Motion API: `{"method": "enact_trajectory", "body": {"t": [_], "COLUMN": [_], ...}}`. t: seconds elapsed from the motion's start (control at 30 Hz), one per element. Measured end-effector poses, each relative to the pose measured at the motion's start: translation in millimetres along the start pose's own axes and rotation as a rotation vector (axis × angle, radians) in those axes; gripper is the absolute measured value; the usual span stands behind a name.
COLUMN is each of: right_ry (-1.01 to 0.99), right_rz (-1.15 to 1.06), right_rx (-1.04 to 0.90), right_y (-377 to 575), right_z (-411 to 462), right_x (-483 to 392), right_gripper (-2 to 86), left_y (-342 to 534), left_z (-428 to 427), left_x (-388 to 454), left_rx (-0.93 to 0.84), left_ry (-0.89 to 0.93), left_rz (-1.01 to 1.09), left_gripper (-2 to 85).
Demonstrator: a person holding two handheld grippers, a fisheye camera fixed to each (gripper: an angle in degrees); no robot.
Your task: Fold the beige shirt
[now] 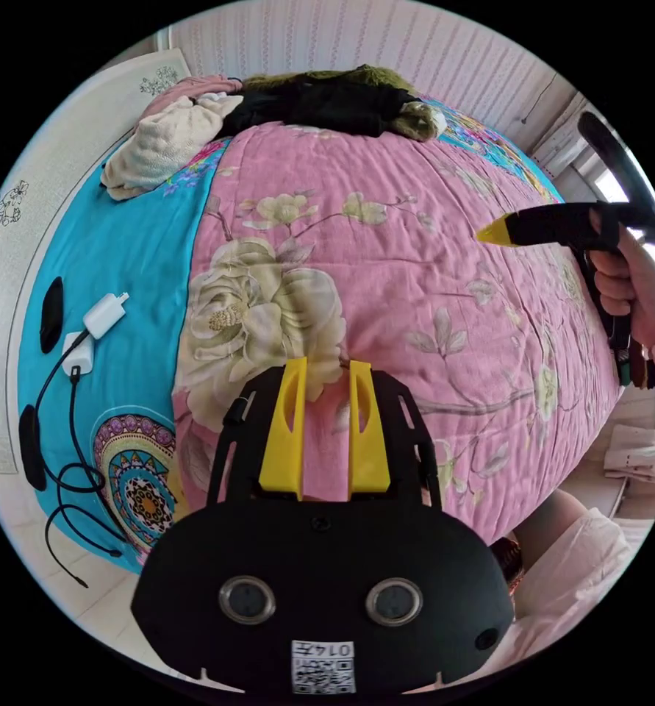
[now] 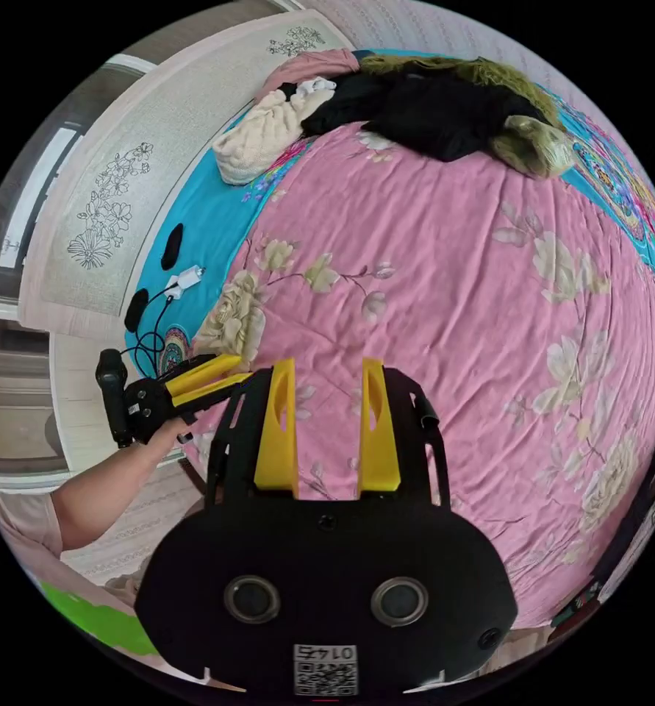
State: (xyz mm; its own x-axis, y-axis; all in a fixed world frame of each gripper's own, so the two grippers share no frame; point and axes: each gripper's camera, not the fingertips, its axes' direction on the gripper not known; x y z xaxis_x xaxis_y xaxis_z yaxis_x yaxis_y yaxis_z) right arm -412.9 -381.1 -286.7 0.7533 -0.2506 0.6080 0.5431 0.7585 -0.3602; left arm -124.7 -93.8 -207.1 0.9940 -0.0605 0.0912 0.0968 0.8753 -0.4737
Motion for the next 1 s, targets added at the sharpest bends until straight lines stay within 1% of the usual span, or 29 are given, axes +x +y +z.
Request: {"method": "enact_trajectory", "body": {"t": [0.2,0.43,0.53,0.57,0.7,0.8,0.87,0.9,0.93,1.0], "right_ry": [0.058,0.021,0.109,0.098,0.008,-0.075,-0.135,-0.117,-0.073,-0.094], "right_rz": [-0.103,-0.162,-0.178,-0.177,-0.170,-0.158,-0.129,-0.132,-0.155,-0.182], "right_rx": [0.029,0.243,0.258,0.249,0.193,0.105,0.046,0.043,0.060,0.088], "right_y": [-104,-279,-347,-369,-412,-434,-447,-449,-450,-449], "right_z": [29,31,49,57,89,122,143,145,145,137], "right_x": [-11,-22,-29,-30,-35,-38,-34,-34,-33,-27], "right_gripper": [12.7,13.5,14.0,14.0,13.8,13.4,10.5,8.7,5.1,3.7], "left_y": [8,17,19,20,24,26,27,27,27,27], "left_z": [4,8,10,10,13,15,16,16,16,17], "left_x": [-55,-105,-126,-130,-158,-174,-183,-187,-191,-195], "left_rx": [-0.004,-0.004,-0.005,-0.005,0.000,0.002,0.003,0.000,-0.005,-0.012], "left_ry": [0.083,0.108,0.136,0.141,0.183,0.204,0.210,0.209,0.202,0.190], "left_rz": [-0.010,0.003,0.006,0.005,-0.001,0.001,-0.005,-0.007,-0.005,-0.001], "left_gripper": [9.1,8.9,8.8,8.8,8.4,8.2,8.1,8.1,8.1,8.1]}}
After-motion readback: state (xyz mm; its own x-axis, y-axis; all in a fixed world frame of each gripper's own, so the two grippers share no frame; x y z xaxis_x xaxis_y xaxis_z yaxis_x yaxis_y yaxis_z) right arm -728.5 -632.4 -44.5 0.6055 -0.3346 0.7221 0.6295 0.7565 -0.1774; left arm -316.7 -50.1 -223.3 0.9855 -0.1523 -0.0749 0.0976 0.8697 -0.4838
